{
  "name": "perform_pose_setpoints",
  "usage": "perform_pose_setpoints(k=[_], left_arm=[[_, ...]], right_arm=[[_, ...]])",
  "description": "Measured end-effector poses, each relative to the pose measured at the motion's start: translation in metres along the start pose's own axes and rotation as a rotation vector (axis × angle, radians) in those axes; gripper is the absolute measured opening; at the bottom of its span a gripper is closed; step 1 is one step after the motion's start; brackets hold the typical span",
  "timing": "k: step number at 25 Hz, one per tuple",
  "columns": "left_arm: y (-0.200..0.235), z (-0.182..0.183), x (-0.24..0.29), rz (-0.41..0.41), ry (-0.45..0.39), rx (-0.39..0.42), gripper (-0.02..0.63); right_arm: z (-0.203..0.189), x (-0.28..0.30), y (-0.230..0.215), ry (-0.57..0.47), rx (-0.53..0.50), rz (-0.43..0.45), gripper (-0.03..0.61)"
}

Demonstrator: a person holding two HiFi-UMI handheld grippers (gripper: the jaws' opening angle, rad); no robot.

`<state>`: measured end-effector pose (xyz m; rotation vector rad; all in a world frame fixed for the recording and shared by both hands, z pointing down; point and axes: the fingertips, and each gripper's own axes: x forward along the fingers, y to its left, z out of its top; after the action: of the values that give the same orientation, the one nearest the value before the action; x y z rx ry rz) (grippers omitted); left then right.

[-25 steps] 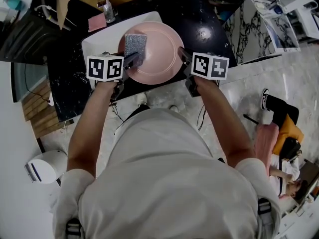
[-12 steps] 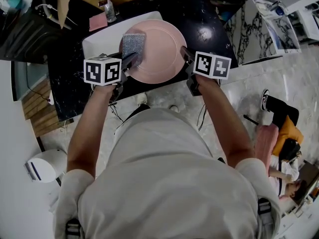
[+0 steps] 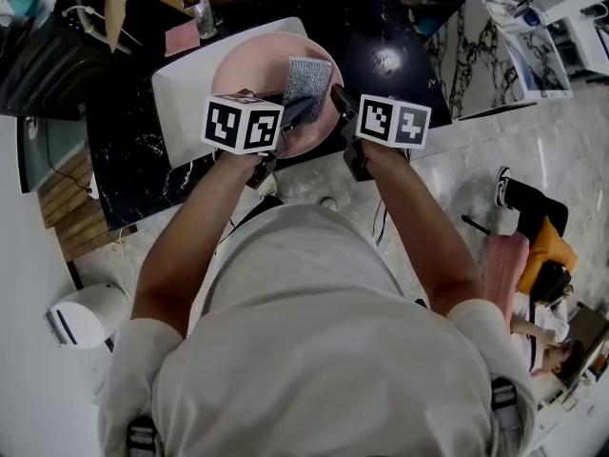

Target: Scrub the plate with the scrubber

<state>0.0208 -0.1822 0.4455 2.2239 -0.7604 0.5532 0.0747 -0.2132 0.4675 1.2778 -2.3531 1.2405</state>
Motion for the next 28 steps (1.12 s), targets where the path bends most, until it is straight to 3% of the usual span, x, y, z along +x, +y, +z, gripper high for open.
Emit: perform_pose_setpoints(k=[4, 12, 28], left_arm=[[-0.001, -0.005, 0.006, -0.034, -0.005, -0.051, 0.071], [0.026, -0.015, -0.012, 0.013, 0.015, -0.075, 0.071], [0.095, -0.028, -0.072, 0.198, 0.021, -0.068, 0.071]], right_arm=[[0.003, -0.003, 0.001, -0.020, 0.021, 0.014, 0.023], [0.002, -0.005, -0.003, -0.022, 0.025, 0.019, 0.023], [0.004, -0.011, -0.021, -0.032, 0.039, -0.009, 0.026]])
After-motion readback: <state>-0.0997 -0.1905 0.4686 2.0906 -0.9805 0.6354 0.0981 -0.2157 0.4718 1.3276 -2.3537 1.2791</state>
